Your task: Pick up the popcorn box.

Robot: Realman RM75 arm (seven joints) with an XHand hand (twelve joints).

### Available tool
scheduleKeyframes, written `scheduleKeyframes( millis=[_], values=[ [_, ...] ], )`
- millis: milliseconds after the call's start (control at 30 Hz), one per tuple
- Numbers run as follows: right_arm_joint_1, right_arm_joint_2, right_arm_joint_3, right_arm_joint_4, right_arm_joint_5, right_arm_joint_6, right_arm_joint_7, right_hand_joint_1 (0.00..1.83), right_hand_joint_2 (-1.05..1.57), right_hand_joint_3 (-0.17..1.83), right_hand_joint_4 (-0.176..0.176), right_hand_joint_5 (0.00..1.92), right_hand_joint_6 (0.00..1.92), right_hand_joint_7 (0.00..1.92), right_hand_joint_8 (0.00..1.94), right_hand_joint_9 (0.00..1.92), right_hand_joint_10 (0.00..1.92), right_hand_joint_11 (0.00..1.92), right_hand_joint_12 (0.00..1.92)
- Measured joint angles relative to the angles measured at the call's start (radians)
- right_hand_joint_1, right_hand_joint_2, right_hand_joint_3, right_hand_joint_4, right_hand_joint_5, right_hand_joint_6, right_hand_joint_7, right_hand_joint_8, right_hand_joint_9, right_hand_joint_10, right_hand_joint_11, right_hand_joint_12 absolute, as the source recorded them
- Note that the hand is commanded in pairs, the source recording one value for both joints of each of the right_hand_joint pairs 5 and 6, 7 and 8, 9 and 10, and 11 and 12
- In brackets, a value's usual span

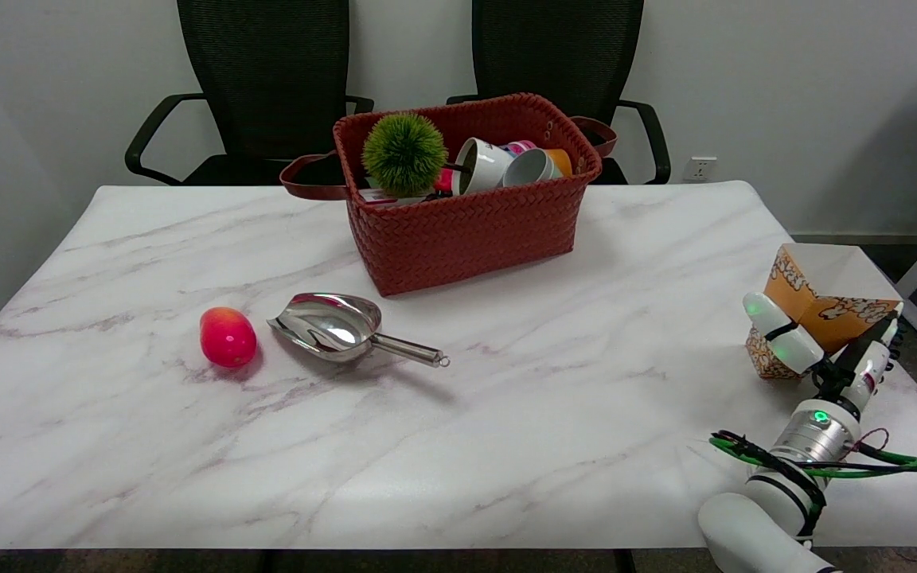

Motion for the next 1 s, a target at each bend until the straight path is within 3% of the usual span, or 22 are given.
scheduleKeyframes(
  millis=[233,433,467,667,1000],
  values=[
    [0.001,0.001,-0.004,-0.002,-0.002,-0.008,0.020,0.99,0.15,0.04,0.000,0.00,0.00,0.24,0.24,0.31,0.31,0.22,0.22],
    [0.002,0.001,-0.006,-0.006,-0.003,-0.011,0.050,1.04,0.20,0.01,0.000,0.00,0.00,0.53,0.53,0.46,0.46,0.36,0.36],
    [0.002,0.001,-0.007,-0.007,-0.003,-0.011,0.054,1.06,0.22,0.04,0.000,0.08,0.08,0.66,0.66,0.54,0.54,0.41,0.41],
    [0.002,0.001,-0.008,-0.010,-0.004,-0.009,0.071,1.10,0.29,0.17,0.000,0.44,0.44,0.95,0.95,0.71,0.71,0.53,0.53],
    [0.003,0.002,-0.012,-0.014,-0.004,0.025,0.086,1.14,0.38,0.24,0.000,0.52,0.52,1.04,1.04,0.73,0.73,0.59,0.59]
  ],
)
